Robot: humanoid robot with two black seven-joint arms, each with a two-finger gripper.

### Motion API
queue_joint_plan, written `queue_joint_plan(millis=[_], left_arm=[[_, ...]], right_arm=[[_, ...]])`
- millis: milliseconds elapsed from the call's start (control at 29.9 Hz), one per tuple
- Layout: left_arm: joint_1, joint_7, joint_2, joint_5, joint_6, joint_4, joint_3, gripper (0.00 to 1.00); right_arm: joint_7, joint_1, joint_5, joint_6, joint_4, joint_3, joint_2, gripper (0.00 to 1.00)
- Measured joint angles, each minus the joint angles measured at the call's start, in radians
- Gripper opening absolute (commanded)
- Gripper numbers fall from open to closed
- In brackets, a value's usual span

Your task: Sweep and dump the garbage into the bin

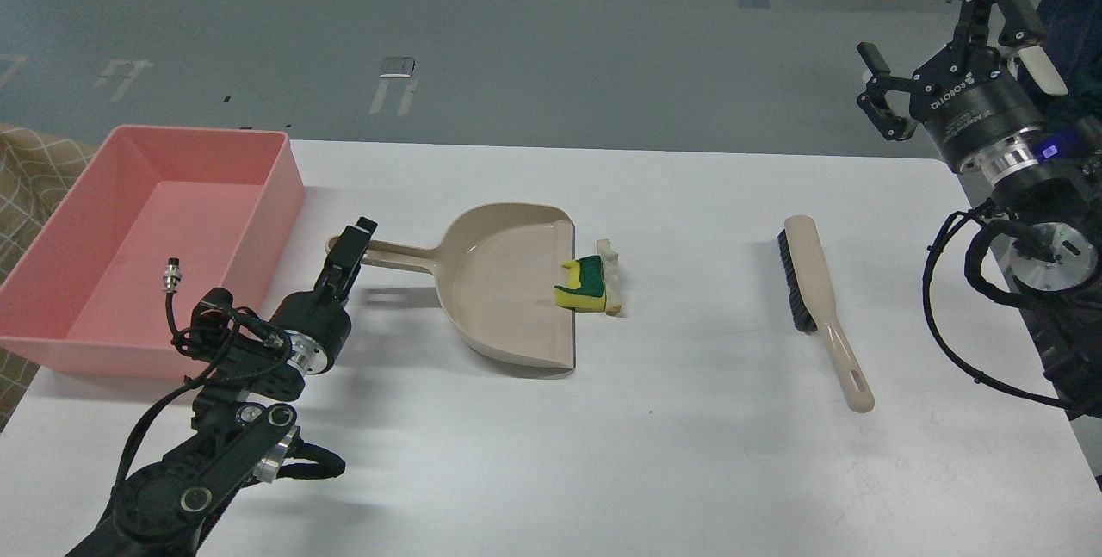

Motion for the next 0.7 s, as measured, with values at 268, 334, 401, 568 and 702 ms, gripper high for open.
queue_joint_plan(millis=[268,334,401,568,702], left_arm=[[-0.003,0.007,-0.001,0.002,0.001,0.004,0.002,0.19],[-0.003,0.007,0.000,0.003,0.001,0.004,0.003,0.00],[-0.004,0.006,0.000,0.003,-0.002,0.004,0.003,0.00],[-0.005,0.007,0.000,0.002,-0.003,0.004,0.011,0.00],[-0.012,0.010,0.000,-0.001,0.000,0.004,0.019,0.00]], right_arm=[[0.000,0.000,0.000,0.000,0.000,0.000,0.001,1.00],[0.000,0.000,0.000,0.000,0.000,0.000,0.002,1.00],[0.000,0.000,0.000,0.000,0.000,0.000,0.002,1.00],[0.000,0.000,0.000,0.000,0.000,0.000,0.002,1.00],[0.000,0.000,0.000,0.000,0.001,0.000,0.001,1.00]])
